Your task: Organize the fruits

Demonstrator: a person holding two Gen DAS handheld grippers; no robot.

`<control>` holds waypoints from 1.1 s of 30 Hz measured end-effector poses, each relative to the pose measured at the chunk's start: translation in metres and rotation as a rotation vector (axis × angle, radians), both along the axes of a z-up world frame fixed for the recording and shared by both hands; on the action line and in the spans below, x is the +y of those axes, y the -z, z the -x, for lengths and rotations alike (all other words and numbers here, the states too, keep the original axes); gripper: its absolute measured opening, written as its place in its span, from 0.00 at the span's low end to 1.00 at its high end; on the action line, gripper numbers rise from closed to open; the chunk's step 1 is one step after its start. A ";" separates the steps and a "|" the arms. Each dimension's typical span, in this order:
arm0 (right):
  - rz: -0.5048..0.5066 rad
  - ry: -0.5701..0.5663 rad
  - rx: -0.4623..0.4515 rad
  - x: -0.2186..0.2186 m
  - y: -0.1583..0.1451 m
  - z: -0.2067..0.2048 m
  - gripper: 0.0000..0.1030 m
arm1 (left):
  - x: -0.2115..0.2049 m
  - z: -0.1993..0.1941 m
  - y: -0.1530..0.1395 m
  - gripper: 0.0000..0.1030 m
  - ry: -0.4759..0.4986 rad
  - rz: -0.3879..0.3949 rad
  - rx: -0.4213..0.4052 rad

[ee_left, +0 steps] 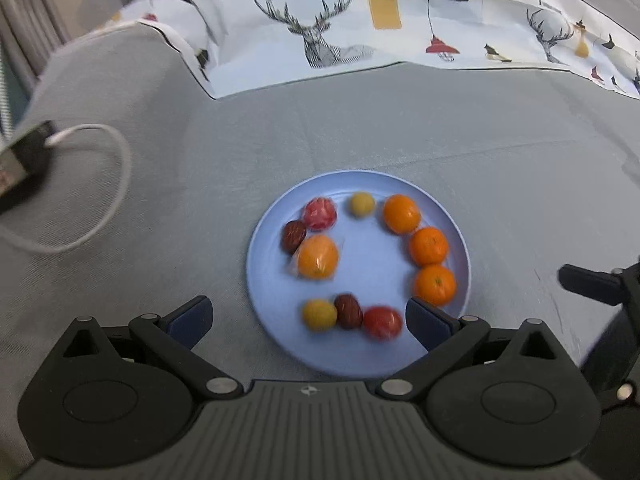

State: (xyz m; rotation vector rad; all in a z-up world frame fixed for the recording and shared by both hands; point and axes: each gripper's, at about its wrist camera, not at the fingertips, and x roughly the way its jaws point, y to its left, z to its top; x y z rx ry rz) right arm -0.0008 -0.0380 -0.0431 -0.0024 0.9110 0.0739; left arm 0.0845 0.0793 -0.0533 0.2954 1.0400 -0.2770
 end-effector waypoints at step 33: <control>0.075 0.133 -0.195 0.013 -0.065 0.116 0.99 | 0.043 0.119 -0.064 1.00 -0.143 0.031 -0.162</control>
